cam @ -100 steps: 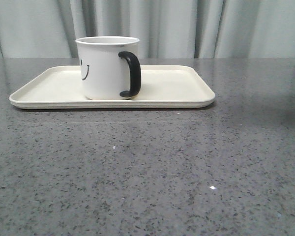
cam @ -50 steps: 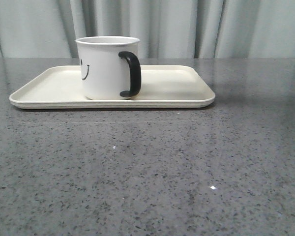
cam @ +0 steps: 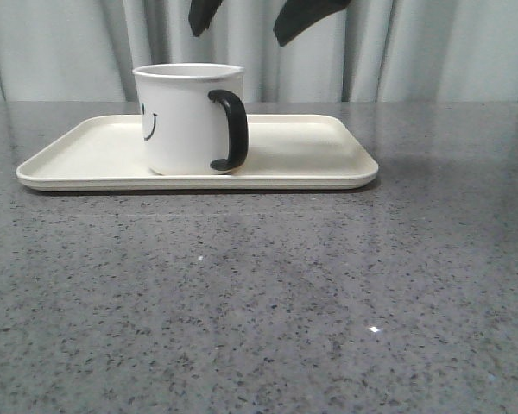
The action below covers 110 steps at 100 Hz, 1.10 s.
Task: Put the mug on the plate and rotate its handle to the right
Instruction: 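Lower the right gripper into the mug and grip its rim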
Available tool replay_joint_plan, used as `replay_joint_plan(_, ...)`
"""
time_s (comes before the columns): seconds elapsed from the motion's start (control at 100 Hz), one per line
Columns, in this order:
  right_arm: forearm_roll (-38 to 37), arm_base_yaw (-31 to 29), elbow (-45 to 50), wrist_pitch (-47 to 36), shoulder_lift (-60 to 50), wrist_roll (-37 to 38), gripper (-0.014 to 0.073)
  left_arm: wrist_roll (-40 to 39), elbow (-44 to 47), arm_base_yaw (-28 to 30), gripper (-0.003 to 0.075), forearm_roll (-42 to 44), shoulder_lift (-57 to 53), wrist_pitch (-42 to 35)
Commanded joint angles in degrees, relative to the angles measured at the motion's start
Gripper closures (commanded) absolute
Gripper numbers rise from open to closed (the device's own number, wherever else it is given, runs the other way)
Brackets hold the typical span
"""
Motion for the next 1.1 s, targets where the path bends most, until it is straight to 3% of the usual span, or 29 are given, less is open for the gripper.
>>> replay_joint_plan(0.0,-1.83,0.28,-2.37,-2.92,-1.61,2.17,-0.0042,-0.53,-1.68,0.15,0.03,0.2,0.01,-3.56)
replay_joint_plan(0.79,-1.83,1.11,-2.37,-4.86,3.46,3.81,-0.0032,-0.53,-1.68,0.15,0.03,0.2,0.01,-3.56)
replay_joint_plan(0.93,-1.83,1.11,-2.37,-5.03,3.46,3.81,0.012,-0.53,-1.68,0.15,0.03,0.2,0.01,-3.56)
replay_joint_plan(1.09,-1.83,1.11,-2.37,-5.51,3.46,3.81,0.0397,-0.53,-1.68,0.15,0.03,0.2,0.01,-3.56)
